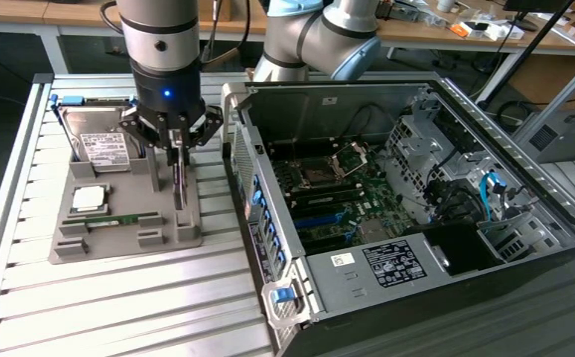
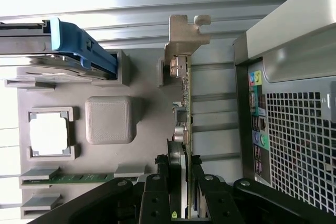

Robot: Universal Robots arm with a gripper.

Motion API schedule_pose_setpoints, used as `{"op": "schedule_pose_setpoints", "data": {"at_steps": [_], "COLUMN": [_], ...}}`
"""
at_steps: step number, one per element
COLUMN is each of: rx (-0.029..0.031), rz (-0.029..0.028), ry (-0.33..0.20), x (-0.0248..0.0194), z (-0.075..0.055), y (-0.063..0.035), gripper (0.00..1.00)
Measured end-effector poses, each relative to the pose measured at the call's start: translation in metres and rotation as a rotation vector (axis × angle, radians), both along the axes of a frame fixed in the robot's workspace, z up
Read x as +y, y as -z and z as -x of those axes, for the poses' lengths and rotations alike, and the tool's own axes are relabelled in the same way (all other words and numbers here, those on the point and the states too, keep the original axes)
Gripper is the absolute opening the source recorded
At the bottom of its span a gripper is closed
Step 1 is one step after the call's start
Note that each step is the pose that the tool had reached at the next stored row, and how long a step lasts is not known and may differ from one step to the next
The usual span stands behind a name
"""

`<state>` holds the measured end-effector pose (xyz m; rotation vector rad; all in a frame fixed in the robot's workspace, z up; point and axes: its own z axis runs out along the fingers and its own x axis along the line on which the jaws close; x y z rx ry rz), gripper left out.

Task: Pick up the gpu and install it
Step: 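Pick up the gpu and move the gpu toward the slot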

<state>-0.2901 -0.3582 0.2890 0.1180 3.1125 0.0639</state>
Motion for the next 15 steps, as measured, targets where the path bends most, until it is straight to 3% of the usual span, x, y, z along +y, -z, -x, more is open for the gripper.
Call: {"op": "schedule_pose_setpoints", "data": {"at_steps": [15], "rx": [0.0000], "rz": [0.0000], "ry": [0.000], "x": [0.0000], "z": [0.000], "y": [-0.0132], "gripper": [0.27]}}
